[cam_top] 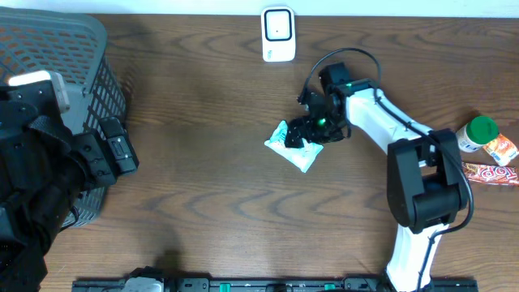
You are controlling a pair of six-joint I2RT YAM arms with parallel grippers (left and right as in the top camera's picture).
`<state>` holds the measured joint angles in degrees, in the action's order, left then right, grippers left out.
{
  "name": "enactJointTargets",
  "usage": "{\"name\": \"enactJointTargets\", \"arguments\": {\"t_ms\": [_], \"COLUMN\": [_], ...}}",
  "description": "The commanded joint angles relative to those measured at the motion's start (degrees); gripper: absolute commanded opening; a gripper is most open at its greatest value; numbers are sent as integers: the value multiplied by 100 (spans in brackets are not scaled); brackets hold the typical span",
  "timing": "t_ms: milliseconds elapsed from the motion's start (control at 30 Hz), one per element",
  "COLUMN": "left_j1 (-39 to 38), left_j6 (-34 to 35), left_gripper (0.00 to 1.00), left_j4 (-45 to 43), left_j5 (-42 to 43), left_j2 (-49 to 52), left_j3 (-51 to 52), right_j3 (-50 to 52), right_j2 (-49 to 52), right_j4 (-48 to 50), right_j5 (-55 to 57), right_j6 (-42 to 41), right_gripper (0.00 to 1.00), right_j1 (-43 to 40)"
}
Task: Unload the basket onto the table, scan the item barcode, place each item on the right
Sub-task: 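Reach the right gripper to the light-green wipes pack and grasp it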
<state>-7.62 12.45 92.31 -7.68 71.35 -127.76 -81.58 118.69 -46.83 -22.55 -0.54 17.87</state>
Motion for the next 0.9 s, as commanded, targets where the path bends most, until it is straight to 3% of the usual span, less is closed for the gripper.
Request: {"name": "enactJointTargets", "arguments": {"t_ms": [0, 67, 133, 200, 233, 267, 467, 667, 867], "left_j1": [-17, -20, -20, -20, -17, -17, -17, -20, -20], "left_j6": [31, 33, 33, 33, 33, 33, 33, 33, 33], "left_gripper": [98, 98, 98, 98, 98, 98, 98, 98, 98], "left_j4": [446, 446, 446, 446, 446, 446, 446, 446, 446], "left_j5": [-52, -52, -52, -52, -52, -52, -52, -52, -52], "left_j2": [-26, -26, -26, -26, -26, -26, -26, -26, -26], "left_j3": [4, 4, 4, 4, 4, 4, 4, 4, 4], "right_j3": [120, 120, 120, 120, 120, 120, -11, -710, -1292], "right_j2": [282, 282, 282, 282, 282, 282, 271, 269, 269], "right_j4": [66, 98, 129, 166, 192, 208, -52, -1110, -1993], "right_j5": [1366, 1779, 2096, 2197, 2205, 2212, 2214, 1775, -382], "right_j6": [122, 127, 127, 127, 122, 68, -120, -260, 13], "right_gripper": [95, 89, 77, 58, 37, 29, 2, 1, 1], "right_j1": [385, 579, 754, 855, 887, 885, 870, 846, 603]}}
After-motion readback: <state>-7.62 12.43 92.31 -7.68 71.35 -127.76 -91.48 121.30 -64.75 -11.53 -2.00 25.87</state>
